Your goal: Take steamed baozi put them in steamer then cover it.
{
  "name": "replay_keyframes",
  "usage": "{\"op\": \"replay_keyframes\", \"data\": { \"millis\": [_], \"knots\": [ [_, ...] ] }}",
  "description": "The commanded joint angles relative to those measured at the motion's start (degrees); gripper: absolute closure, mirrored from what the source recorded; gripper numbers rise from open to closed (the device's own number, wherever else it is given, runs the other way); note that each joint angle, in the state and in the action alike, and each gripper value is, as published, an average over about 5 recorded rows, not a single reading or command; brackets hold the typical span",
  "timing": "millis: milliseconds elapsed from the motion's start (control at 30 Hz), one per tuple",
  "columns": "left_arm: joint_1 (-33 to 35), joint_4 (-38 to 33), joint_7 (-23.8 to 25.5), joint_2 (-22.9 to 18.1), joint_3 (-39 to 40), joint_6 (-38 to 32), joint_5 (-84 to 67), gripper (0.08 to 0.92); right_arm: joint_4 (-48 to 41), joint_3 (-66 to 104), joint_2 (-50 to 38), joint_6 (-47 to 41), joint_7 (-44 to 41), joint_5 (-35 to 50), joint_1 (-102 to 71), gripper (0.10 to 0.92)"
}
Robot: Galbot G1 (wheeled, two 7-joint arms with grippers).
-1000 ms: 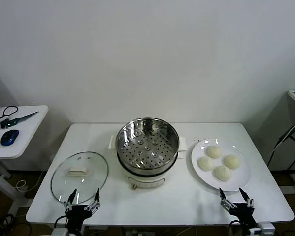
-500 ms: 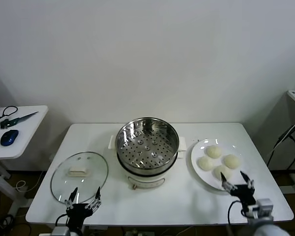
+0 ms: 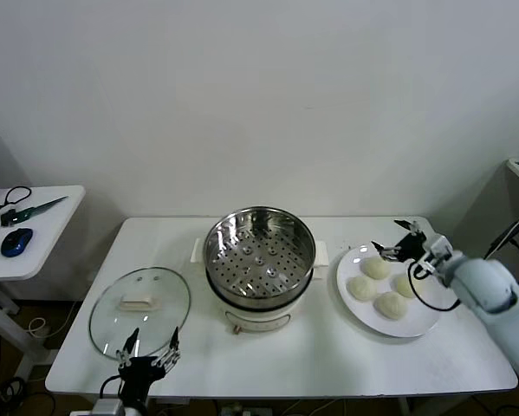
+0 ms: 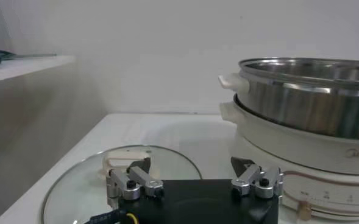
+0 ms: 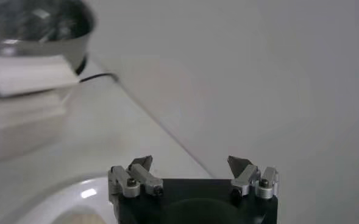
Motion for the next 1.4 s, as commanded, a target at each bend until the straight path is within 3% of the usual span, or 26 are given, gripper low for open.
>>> {"op": "replay_keyframes", "data": {
  "millis": [33,300,567,933,1400],
  "knots": [
    [0.10,0.09,0.02,0.01,0.02,-0.13,-0.04,0.177,-14.44,-32.76,-7.39,13.11,-28.64,-13.17,34.67,0.203],
    [0.35,1.16,0.01,0.04,0.32,-1.28,0.16,0.177,-20.01,-51.29,1.79,11.82,-33.20,-4.65,46.87,0.203],
    [0.37,0.97,0.02,-0.06,0.16,-1.33,0.17,0.177,-28.50,-48.34,13.65,6.86,-29.24,-0.45,38.69,0.203],
    [0.36,0.79,0.06,0.02,-0.09,-1.30,0.12,0.177,-45.21,-39.38,24.03,13.34,-28.40,-9.67,32.03,0.203],
    [0.13,1.61,0.03,0.06,0.08,-1.85,-0.03,0.177,-49.41,-32.71,27.14,15.64,-24.95,-15.10,27.78,0.203]
  ]
}}
